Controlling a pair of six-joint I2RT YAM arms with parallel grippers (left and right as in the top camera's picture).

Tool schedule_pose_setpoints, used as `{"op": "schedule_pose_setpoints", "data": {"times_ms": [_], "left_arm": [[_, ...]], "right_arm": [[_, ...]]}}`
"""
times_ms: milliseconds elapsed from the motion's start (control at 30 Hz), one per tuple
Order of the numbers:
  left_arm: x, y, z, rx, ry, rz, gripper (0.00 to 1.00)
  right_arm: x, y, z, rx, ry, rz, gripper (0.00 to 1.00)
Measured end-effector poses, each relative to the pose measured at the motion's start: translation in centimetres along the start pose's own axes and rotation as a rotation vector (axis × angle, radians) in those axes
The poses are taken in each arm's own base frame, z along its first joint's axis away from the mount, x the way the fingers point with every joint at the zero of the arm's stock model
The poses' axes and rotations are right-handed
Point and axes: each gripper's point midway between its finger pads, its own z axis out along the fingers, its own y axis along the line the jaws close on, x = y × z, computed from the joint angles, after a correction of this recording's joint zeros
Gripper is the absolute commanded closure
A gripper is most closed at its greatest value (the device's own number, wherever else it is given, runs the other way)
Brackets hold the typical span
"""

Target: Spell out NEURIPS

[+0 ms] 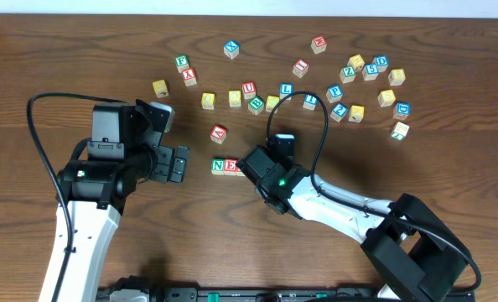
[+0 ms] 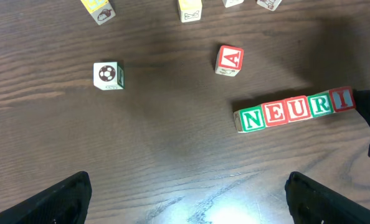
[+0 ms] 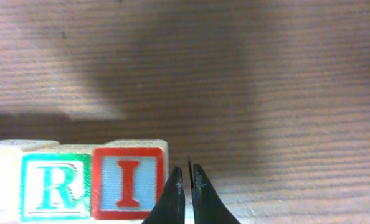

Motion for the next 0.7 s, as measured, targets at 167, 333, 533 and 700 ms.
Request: {"op": "schedule_pose_setpoints", "data": {"times_ms": [167, 333, 533, 700], "left_arm": [[0.00, 0.00, -0.01, 0.000, 0.000, 0.000, 0.02], [0.00, 0.00, 0.00, 0.000, 0.000, 0.000, 0.02], [0.00, 0.00, -0.01, 0.000, 0.000, 0.000, 0.02], [0.00, 0.00, -0.01, 0.000, 0.000, 0.000, 0.02]], "right_arm": [[-0.24, 0.33, 0.00, -0.014, -0.009, -0.022, 0.99], [-0.24, 0.42, 0.00, -0.018, -0.008, -0.031, 0.99], [-0.20, 0.39, 0.00, -0.017, -0.006, -0.037, 0.99], [-0.26, -0.16, 0.03, 0.008, -0.011, -0.041, 0.99]]}}
